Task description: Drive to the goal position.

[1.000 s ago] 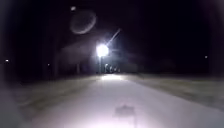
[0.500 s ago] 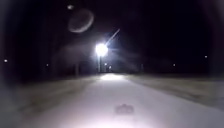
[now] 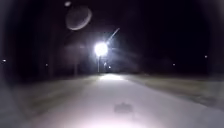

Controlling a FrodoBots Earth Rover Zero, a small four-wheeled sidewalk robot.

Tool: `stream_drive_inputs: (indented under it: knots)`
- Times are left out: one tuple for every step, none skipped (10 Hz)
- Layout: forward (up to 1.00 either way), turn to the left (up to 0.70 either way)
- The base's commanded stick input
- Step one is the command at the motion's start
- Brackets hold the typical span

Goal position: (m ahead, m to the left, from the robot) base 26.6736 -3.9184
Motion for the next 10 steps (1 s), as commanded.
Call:
stream_drive_inputs:
  knots:
    - [0.70, 0.00]
    - [0.70, 0.00]
    - [0.70, 0.00]
    - [0.70, 0.00]
    - [0.70, 0.00]
    - [0.70, 0.00]
    - [0.70, 0.00]
    - [0.70, 0.00]
    - [0.70, 0.00]
    - [0.70, 0.00]
